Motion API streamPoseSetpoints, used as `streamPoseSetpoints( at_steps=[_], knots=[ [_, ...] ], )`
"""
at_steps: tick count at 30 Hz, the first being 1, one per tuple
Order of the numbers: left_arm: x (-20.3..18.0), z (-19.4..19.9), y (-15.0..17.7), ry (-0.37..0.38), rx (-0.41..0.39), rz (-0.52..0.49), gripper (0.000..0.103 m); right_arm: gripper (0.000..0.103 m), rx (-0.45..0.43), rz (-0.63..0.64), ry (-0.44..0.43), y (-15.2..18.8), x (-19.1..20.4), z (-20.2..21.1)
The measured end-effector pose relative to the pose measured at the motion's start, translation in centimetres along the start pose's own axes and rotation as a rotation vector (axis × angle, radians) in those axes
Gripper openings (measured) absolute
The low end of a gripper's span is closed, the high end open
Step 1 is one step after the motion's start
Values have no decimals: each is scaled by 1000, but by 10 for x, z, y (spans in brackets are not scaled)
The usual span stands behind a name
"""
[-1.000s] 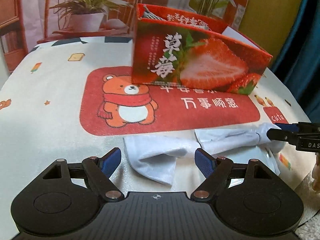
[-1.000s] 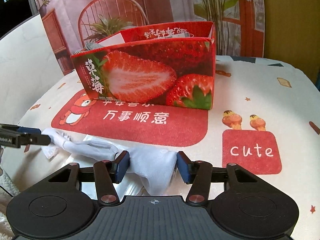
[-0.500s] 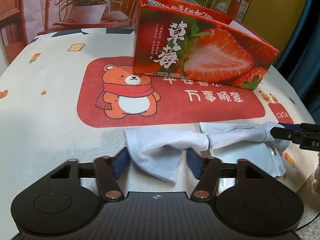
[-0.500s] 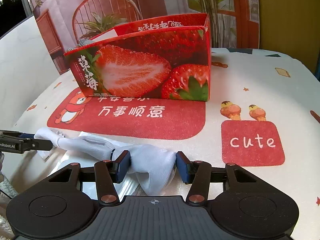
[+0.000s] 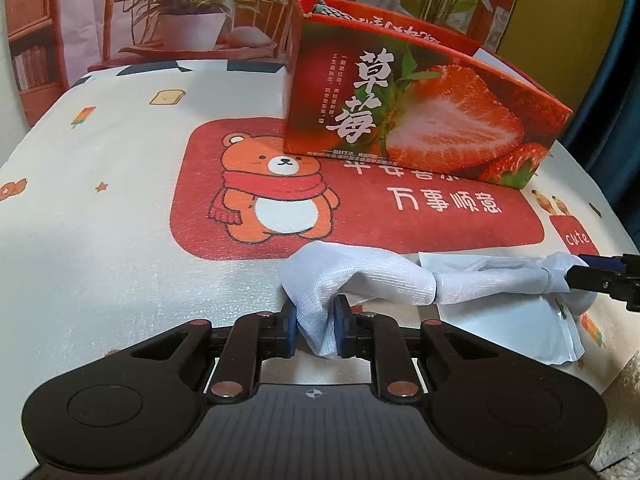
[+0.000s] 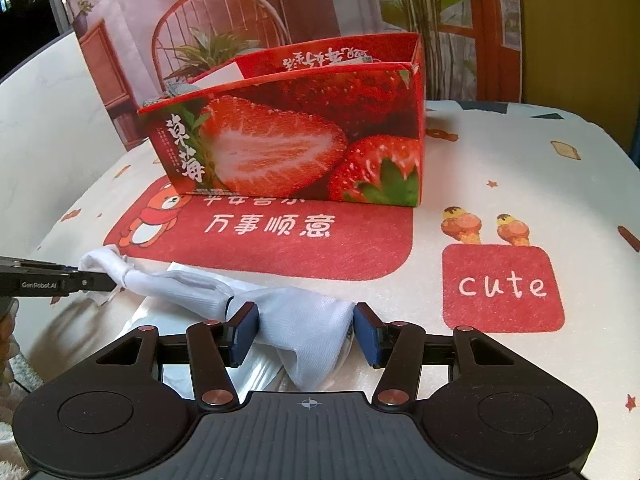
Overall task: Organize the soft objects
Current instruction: 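Lift the white cloth with both grippers and lower it into the box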
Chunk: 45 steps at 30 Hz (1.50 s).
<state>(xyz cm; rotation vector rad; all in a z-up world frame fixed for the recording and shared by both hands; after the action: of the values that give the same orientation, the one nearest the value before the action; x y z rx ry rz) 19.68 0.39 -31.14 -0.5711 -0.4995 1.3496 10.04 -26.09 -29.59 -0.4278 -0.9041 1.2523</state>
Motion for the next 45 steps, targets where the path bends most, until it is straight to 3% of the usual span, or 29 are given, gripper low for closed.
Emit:
streamPoseSetpoints(
  at_steps=[6, 9, 11, 17, 25, 32, 38, 45],
  knots=[
    [0, 0, 1, 4, -1, 12, 19, 46, 13, -9, -9, 3, -1, -2],
    [1, 1, 1, 4, -8, 21, 17, 37, 18, -20, -23, 4, -1, -5],
    [1, 6, 0, 5, -33, 15, 13, 28, 16, -9, -35, 2, 2, -6],
    [2, 34, -18, -1, -150, 0, 12, 24, -38, 44, -54, -19, 10, 2],
    [-2, 80, -78, -13, -342, -25, 12, 23, -204, 145, -80, -88, 19, 31],
    [-26, 83, -144, -28, -431, -99, 12, 23, -285, 242, -23, -165, 15, 34],
    [-46, 49, -192, -46, -378, -151, 12, 23, -261, 291, 55, -209, 1, 5],
    [-68, -3, -225, -94, -298, -245, 12, 23, -162, 325, 142, -219, -13, -47]
  ],
)
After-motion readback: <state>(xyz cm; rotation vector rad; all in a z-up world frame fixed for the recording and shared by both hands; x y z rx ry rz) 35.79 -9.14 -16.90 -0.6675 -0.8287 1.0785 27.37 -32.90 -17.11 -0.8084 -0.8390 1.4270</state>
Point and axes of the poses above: each gripper's, at about its wrist camera, not at the fingertips, and z roughly against the way its jaws point, x to its left, y to its underside, the point moved 1 cm from there along -z, roughly the way its jaws point, and after that the axes turned 12 degrees about -y, right-handed, at the moved point
